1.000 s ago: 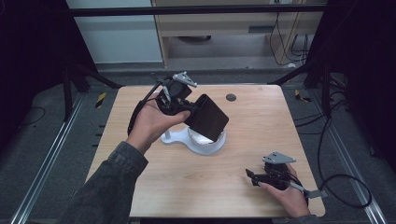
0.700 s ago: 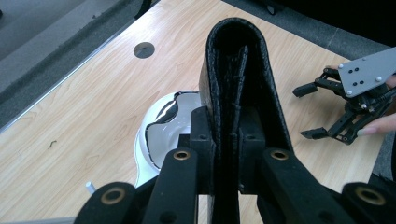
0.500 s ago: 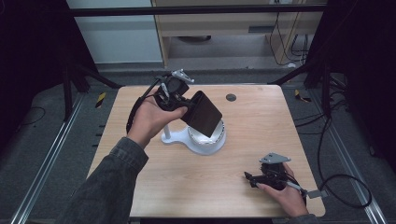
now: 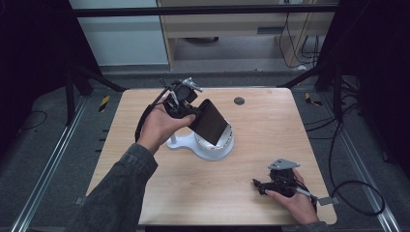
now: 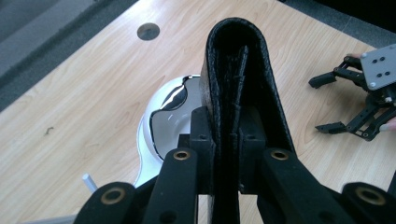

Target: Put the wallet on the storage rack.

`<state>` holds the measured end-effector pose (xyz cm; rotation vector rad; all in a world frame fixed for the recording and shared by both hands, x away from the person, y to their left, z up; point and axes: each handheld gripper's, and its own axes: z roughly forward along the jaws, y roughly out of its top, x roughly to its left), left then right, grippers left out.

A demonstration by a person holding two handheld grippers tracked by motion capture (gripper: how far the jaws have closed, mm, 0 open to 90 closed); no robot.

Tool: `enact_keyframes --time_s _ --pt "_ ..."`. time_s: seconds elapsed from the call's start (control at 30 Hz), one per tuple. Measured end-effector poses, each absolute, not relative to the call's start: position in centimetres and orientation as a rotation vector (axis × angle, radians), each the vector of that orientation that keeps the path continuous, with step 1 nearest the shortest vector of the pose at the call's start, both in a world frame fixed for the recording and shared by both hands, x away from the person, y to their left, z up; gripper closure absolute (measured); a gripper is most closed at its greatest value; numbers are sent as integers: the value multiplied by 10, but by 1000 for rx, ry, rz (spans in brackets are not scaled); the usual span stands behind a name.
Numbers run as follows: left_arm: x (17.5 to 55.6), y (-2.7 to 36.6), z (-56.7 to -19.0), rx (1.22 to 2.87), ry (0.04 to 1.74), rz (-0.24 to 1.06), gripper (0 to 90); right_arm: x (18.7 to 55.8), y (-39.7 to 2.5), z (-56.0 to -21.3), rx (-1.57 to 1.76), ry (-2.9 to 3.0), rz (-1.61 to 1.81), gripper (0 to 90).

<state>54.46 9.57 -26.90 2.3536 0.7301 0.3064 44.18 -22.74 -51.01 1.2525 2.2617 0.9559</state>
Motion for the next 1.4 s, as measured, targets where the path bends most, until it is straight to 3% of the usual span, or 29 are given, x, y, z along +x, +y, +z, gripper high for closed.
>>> enact_keyframes --time_s 0.53,1.4 --pt "558 84 -299 2384 752 251 804 441 -228 -512 1246 2252 968 67" --pt "576 79 -310 2356 785 221 782 440 -228 -512 1235 2250 979 65"
